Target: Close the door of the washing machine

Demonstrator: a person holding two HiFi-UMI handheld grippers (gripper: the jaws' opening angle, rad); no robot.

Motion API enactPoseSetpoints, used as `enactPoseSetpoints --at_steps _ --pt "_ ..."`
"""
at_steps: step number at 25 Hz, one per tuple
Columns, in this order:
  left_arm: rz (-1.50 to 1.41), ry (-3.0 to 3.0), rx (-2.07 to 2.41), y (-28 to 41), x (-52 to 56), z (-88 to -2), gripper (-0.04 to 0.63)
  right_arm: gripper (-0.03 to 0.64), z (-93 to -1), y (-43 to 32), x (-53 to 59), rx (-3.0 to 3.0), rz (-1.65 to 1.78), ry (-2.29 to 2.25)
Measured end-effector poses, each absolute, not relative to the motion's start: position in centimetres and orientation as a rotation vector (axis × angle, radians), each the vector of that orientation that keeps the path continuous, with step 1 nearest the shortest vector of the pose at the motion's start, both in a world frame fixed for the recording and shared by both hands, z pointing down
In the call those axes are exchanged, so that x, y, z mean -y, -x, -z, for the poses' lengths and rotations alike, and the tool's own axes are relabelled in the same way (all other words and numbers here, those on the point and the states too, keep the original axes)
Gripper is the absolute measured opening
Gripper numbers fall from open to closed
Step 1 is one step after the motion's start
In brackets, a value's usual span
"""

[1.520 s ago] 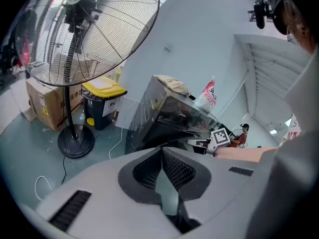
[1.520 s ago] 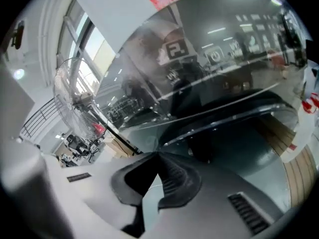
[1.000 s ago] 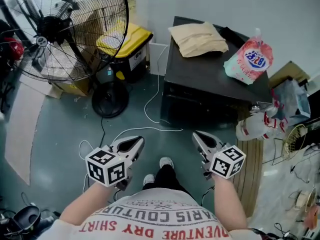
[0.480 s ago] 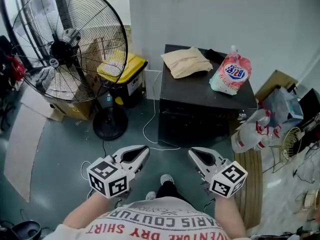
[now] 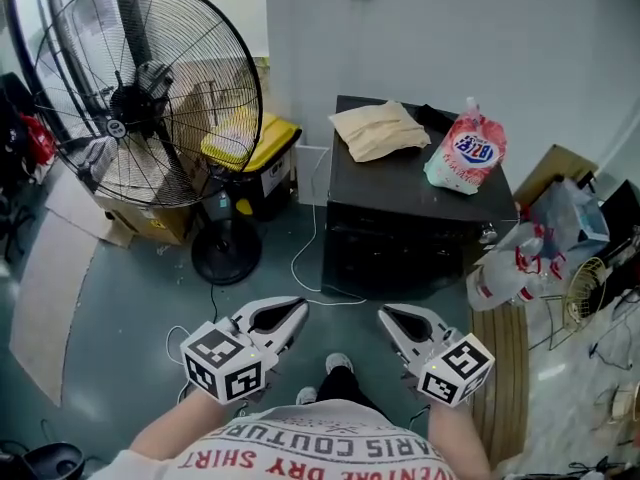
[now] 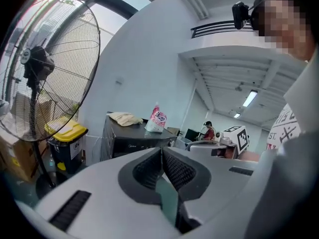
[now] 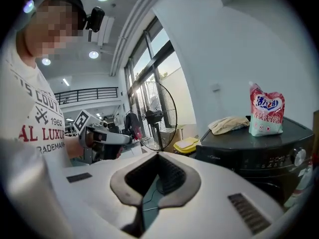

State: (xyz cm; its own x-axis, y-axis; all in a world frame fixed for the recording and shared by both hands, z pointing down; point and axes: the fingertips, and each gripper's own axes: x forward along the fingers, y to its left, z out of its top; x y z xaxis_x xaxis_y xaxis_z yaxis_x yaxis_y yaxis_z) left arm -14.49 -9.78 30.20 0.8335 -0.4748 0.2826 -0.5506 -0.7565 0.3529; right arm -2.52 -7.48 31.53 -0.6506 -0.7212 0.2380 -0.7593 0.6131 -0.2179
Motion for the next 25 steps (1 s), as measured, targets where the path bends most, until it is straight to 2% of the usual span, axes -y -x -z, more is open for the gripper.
enactPoseSetpoints --at_steps 25 --pt "-0.305 -2.553 0.737 15.1 11.0 -33.4 0.034 0.020 -33.7 3.3 8.7 2.684 -0.514 -1.229"
